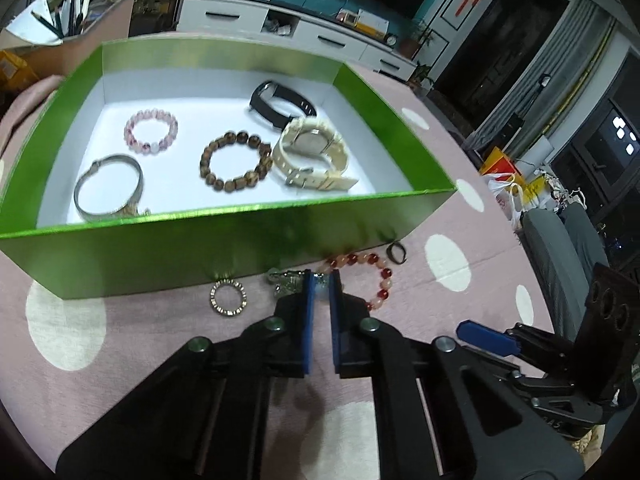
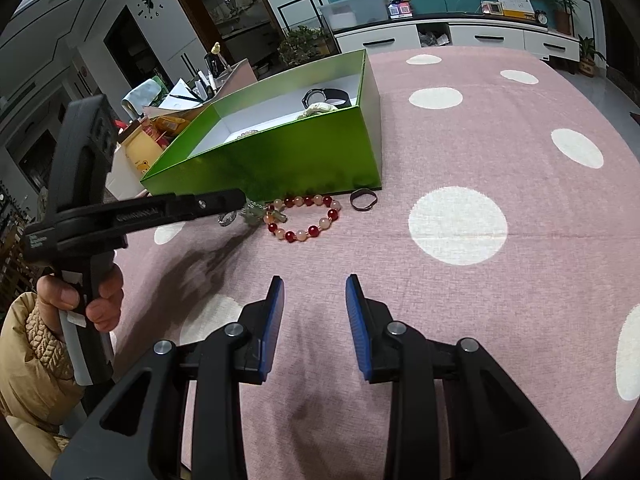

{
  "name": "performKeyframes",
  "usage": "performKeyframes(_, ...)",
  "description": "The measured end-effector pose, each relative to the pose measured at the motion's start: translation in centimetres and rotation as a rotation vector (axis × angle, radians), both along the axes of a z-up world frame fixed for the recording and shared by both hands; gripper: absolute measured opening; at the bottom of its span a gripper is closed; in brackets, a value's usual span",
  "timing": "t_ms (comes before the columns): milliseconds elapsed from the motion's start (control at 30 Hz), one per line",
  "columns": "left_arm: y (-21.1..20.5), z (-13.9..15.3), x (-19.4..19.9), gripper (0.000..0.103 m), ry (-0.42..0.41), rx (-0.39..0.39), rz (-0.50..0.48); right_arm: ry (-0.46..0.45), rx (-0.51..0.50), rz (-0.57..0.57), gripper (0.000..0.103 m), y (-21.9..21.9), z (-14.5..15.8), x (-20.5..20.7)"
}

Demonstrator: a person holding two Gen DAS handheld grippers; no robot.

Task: Organize jewelry
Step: 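Grasp the green jade charm with the left tool while the right tool grasps the small black ring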

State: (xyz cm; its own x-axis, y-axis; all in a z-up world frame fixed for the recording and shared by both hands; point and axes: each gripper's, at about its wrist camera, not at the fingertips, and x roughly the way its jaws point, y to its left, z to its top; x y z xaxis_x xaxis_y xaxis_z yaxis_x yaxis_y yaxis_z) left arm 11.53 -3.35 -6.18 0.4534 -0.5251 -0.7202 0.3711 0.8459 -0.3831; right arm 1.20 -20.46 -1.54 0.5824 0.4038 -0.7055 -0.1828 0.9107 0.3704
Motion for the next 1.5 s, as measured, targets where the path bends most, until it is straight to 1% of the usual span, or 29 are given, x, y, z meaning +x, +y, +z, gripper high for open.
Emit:
performKeyframes(100, 0.0, 0.6, -0.2, 0.007, -0.013, -0.006, -0.005, -0.003, 0.000, 0.003, 0.032, 0.0, 0.0, -0.1)
performKeyframes(300, 0.7, 0.7, -0.2, 0.007, -0.005, -0.013, 0.009, -0.005, 0.002, -0.003, 0.032, -0.1, 0.2, -0.1)
performKeyframes(500, 2.0, 2.8, -1.1, 0.007, -0.044, -0.038, 0.019, -0.002, 0.006, -0.012, 0.032, -0.4, 0.1, 0.2)
performKeyframes(700, 3.3, 4.7, -2.1, 0.007, -0.074, -0.062, 0.051, 0.006, -0.011, -0.030, 0.032, -0.6, 0.0, 0.9)
performKeyframes(767, 3.9, 4.9, -2.4, 0.007, -0.075, -0.073, 0.056, 0.003, -0.036, -0.030, 0.032, -0.6, 0.0, 1.5)
performKeyframes(933, 4.9, 4.6, -2.8, 0.007, -0.056, -0.092, 0.077, 0.014, -0.138, -0.041, 0.032, -0.4, -0.6, 3.9)
performKeyframes(1033, 5.5, 4.2, -2.8, 0.007, -0.045, -0.094, 0.087, 0.012, -0.197, -0.025, 0.032, 0.2, -1.1, 5.4)
performKeyframes(1200, 6.2, 3.7, -2.8, 0.007, -0.038, -0.097, 0.100, 0.011, -0.271, -0.004, 0.032, 1.3, -1.5, 7.2)
performKeyframes(1333, 6.6, 3.5, -2.7, 0.007, -0.036, -0.101, 0.104, -0.007, -0.327, 0.019, 0.032, 2.3, -1.6, 8.2)
performKeyframes(1400, 6.7, 3.5, -2.8, 0.007, -0.035, -0.105, 0.104, -0.017, -0.347, 0.022, 0.028, 2.5, -1.7, 8.5)
performKeyframes(1433, 6.7, 3.5, -2.7, 0.007, -0.035, -0.106, 0.103, -0.018, -0.347, 0.027, 0.023, 2.6, -1.7, 8.6)
performKeyframes(1500, 6.7, 3.4, -2.7, 0.007, -0.034, -0.106, 0.101, -0.023, -0.355, 0.029, 0.021, 2.8, -1.7, 8.7)
